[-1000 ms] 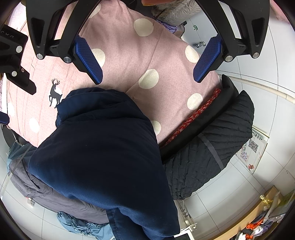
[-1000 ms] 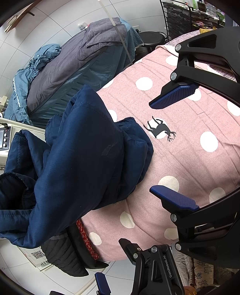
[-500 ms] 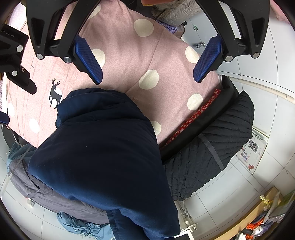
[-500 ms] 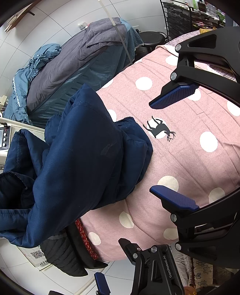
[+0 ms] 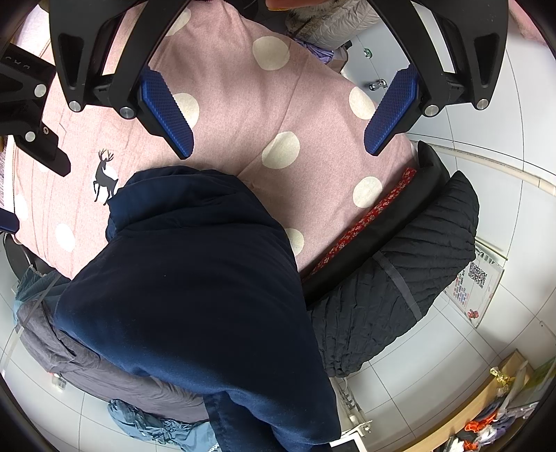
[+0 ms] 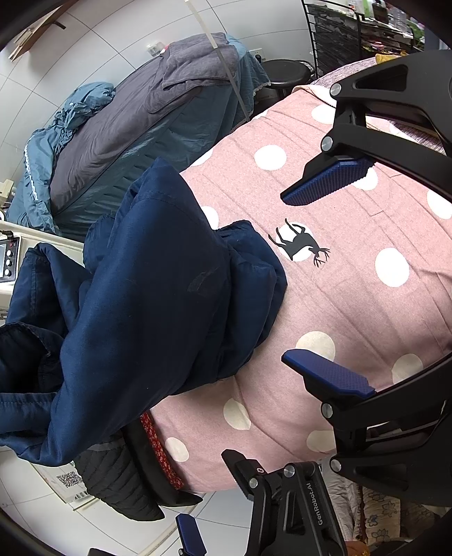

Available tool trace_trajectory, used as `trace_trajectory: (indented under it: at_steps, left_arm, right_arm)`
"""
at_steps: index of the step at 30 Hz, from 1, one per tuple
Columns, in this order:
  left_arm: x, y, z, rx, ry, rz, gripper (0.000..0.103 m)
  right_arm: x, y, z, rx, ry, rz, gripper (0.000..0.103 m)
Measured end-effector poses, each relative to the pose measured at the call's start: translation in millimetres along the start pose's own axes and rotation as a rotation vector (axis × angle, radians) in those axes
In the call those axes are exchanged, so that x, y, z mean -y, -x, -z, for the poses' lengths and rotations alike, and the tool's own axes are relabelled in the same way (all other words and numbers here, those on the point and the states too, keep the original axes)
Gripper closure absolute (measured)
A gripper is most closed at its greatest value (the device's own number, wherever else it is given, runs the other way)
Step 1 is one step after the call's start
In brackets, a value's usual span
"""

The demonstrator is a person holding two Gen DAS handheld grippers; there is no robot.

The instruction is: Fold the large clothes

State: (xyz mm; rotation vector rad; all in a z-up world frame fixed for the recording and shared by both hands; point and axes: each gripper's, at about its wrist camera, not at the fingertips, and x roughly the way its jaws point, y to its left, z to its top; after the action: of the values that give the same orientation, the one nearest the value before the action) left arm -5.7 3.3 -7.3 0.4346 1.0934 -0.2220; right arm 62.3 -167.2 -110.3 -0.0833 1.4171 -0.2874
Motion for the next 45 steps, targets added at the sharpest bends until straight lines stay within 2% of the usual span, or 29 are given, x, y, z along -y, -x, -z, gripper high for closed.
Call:
trace_trajectory:
  at_steps: [18,31,34,36,39,41,44,45]
  left_arm:
    - [0.6,2.7,1.9,-0.005,0.0,0.0,0.006]
    - [-0.5,2.5,-2.2,-0.034,0.03,0.073,0.007]
    - [-10.4,6.7,-2.2,-0.017,0.088,0.103,0.007]
    - [-18.4,12.4,-3.3,0.014,0.121,0.135,0.007]
    - [-34.5,24.7,-8.0,0.069,0.191,0.182,0.007]
    - [-47.2,33.2,-13.8,0.098,0.244,0.24,0.007]
    - [-58.3,39.1,-25.6,0.106,0.288,0.302,0.007]
    - [-59.1,40.2,-28.4,0.106,0.29,0.307,0.007]
  right_arm:
    - [-0.2,1.0,-0.6,-0.001,0.001,-0.004,0.019]
    - [2.5,1.7,1.4,0.028,0.003,-0.029,0.019]
    - [5.8,6.4,0.4,0.074,0.042,-0.071,0.019]
    - [7.3,13.8,-5.3,0.133,0.099,-0.058,0.019]
    - [4.9,26.1,-18.4,0.241,0.249,-0.026,0.019]
    - [1.4,22.5,-28.8,0.293,0.365,-0.014,0.019]
    - [-2.4,-3.2,-44.7,0.27,0.461,0.033,0.019]
    - [-3.7,-16.5,-51.0,0.249,0.485,0.037,0.024]
